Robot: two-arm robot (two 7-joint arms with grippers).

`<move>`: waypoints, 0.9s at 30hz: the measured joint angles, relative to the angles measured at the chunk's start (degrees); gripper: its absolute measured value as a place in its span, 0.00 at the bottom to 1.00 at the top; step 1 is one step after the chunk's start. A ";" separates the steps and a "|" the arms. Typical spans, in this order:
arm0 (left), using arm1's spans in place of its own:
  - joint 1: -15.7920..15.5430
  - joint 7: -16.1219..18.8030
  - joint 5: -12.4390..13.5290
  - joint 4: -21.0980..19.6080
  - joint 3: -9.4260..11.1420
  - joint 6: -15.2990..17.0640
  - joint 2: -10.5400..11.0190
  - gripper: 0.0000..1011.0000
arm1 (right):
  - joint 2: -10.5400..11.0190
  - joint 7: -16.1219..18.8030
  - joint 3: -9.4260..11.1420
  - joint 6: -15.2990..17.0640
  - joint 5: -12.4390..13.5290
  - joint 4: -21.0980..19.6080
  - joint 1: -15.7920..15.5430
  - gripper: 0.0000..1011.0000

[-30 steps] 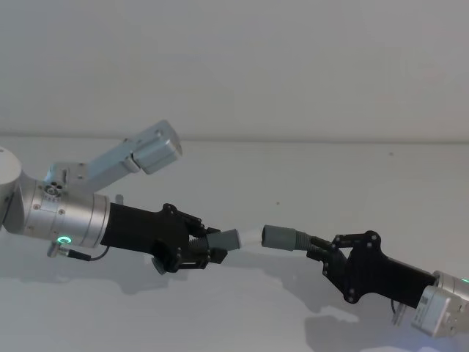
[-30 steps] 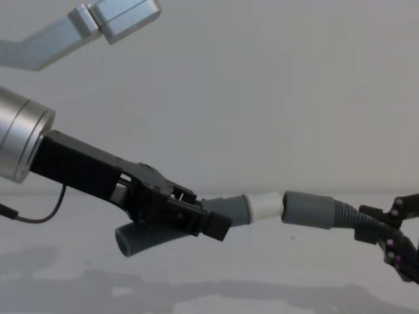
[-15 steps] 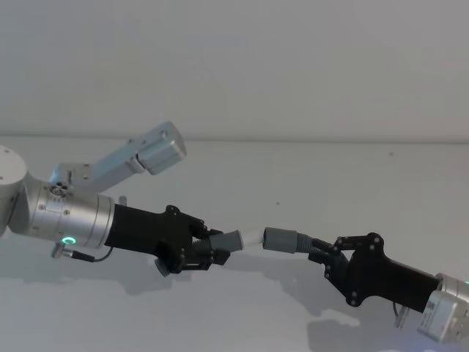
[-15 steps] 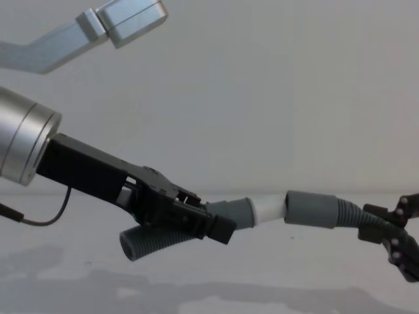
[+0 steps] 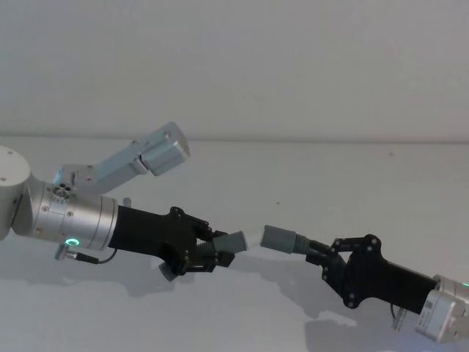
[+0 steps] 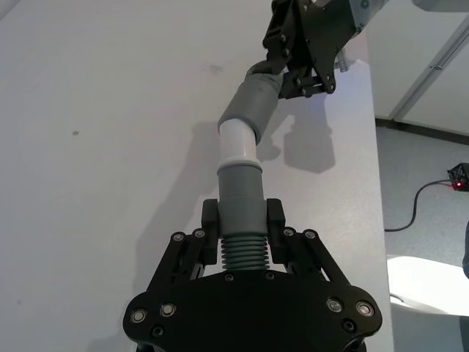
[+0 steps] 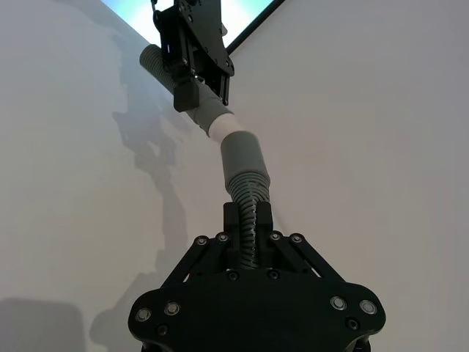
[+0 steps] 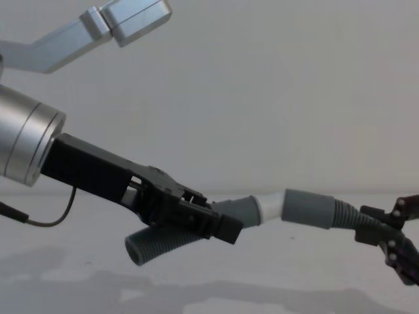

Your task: Use both hands to pick up one end of the pipe from the table, align the ends, and insert them.

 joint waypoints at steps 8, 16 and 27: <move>0.07 0.14 -0.51 -0.32 0.17 -0.15 0.32 0.37 | 0.12 -0.15 -0.51 0.66 0.16 -0.03 0.23 0.11; -0.02 0.25 -1.00 -0.38 0.47 -0.18 0.58 0.37 | 0.37 -0.17 -0.99 0.88 0.47 0.01 0.52 0.11; -0.18 0.41 -1.37 -0.38 0.75 0.03 0.78 0.37 | 0.61 -0.17 -1.44 0.99 0.80 0.05 0.72 0.11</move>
